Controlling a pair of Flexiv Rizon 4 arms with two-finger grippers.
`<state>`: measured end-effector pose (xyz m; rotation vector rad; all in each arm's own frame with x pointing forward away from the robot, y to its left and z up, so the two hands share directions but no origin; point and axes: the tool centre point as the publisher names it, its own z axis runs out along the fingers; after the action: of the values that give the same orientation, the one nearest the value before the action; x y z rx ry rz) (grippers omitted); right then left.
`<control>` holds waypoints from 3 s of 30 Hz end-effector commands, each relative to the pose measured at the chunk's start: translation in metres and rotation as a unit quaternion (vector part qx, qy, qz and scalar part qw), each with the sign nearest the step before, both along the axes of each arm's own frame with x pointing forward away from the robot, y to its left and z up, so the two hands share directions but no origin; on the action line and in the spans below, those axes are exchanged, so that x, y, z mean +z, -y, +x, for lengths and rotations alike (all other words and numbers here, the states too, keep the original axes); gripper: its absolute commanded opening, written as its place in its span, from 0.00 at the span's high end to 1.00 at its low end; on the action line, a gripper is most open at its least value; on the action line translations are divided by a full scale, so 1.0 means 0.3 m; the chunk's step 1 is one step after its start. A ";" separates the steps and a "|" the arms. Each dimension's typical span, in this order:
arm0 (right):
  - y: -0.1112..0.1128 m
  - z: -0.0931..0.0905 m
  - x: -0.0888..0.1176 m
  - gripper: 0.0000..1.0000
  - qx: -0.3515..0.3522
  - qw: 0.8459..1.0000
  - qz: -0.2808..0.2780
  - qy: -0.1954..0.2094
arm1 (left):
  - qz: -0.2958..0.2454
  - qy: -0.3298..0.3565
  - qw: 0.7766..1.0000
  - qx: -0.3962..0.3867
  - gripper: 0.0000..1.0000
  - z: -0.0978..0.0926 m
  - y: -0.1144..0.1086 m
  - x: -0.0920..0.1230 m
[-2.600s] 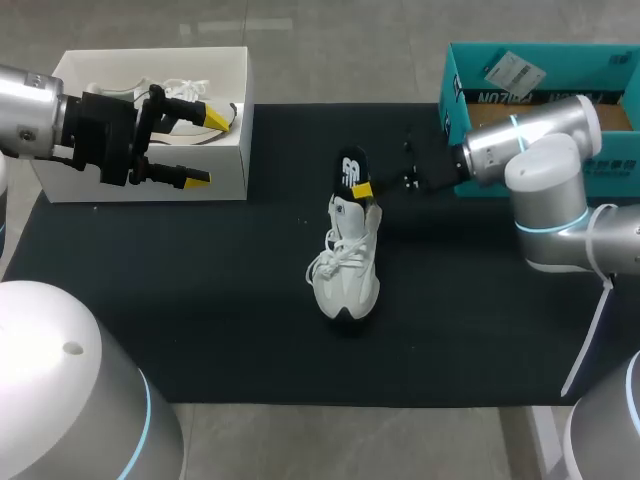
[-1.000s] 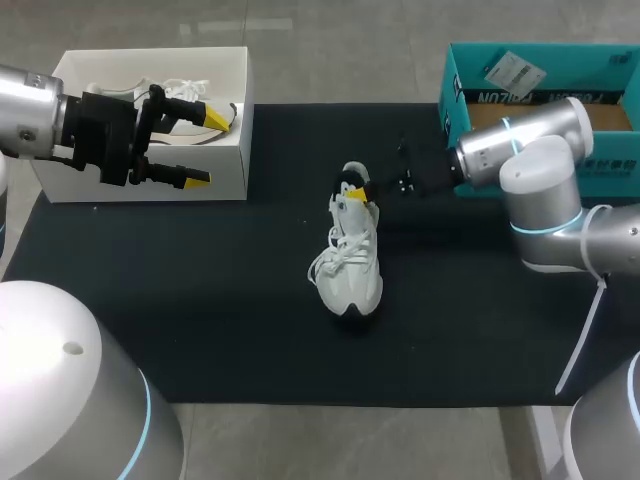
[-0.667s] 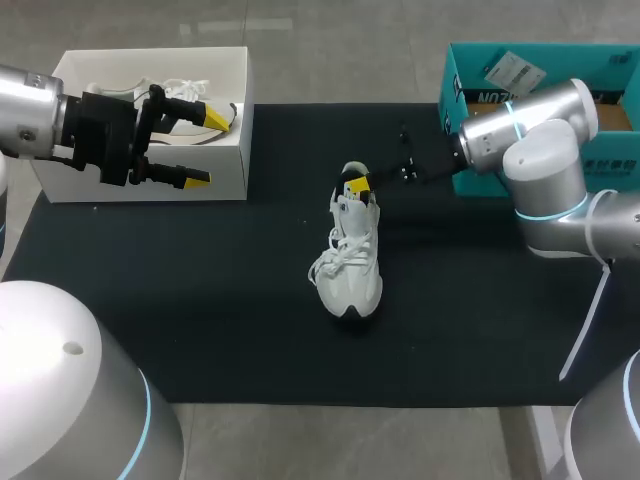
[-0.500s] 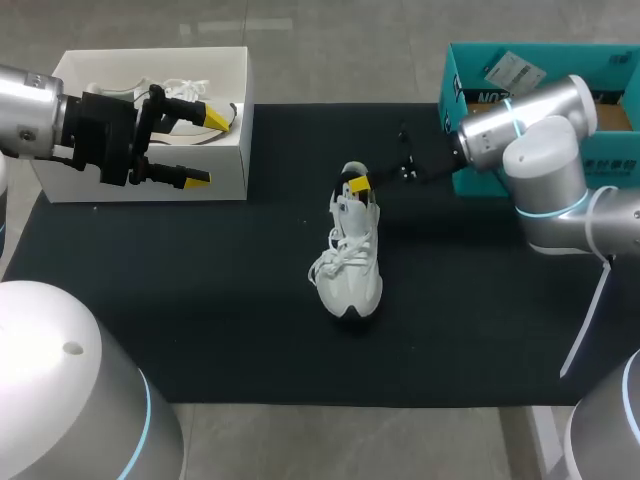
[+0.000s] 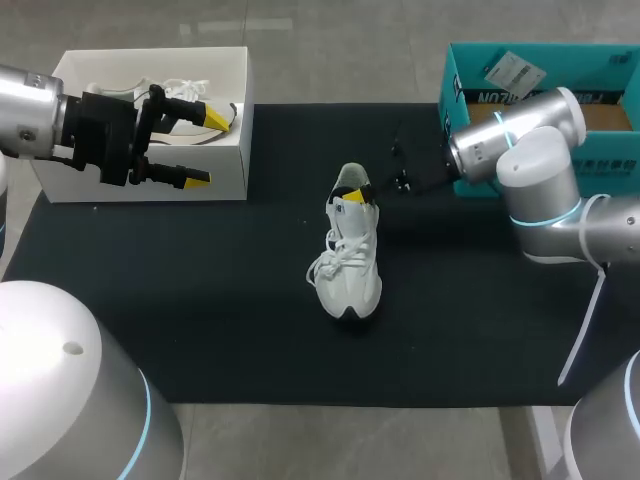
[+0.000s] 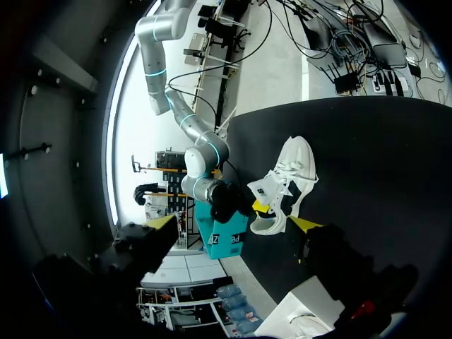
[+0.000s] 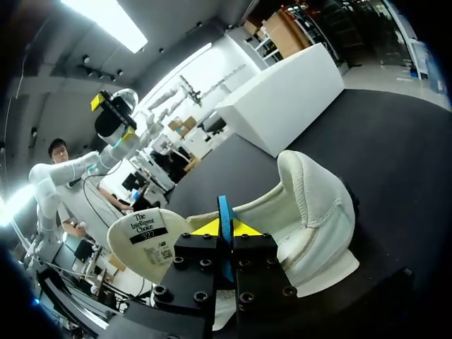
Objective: Take the shoe out of the shoebox, open the shoe tongue, remove and reinsert the insole, then place the shoe into the shoebox
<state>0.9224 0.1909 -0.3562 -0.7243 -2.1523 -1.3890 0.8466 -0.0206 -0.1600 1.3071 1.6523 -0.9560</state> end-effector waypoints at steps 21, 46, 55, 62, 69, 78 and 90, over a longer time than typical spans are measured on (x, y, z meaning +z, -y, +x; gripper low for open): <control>-0.001 0.045 0.042 1.00 0.003 0.999 -0.017 0.028 | 0.002 0.000 1.000 0.000 0.00 0.001 0.002 0.000; -0.019 0.039 0.062 0.09 0.015 0.999 -0.029 0.035 | 0.002 0.000 1.000 0.000 0.00 0.001 0.002 0.000; -0.009 0.060 0.098 0.06 0.020 0.998 -0.038 0.049 | 0.002 0.000 1.000 0.000 0.00 0.001 0.002 0.000; -0.012 0.066 0.123 0.04 0.026 0.997 -0.043 0.057 | 0.002 0.000 1.000 0.000 0.00 0.001 0.002 0.000; -0.011 0.067 0.152 0.04 0.019 0.996 -0.048 0.072 | 0.002 0.000 1.000 0.000 0.00 0.001 0.002 0.000; 0.007 0.072 0.204 0.01 -0.007 0.994 -0.064 0.087 | 0.002 0.000 1.000 0.000 0.00 0.001 0.002 0.000; 0.028 0.065 0.282 1.00 -0.093 0.986 -0.125 0.060 | 0.002 0.000 1.000 0.000 0.00 0.001 0.002 0.000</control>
<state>0.9527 0.1839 -0.2808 -0.8692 -2.3646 -1.3481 0.8466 -0.0205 -0.1601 1.3070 1.6523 -0.9560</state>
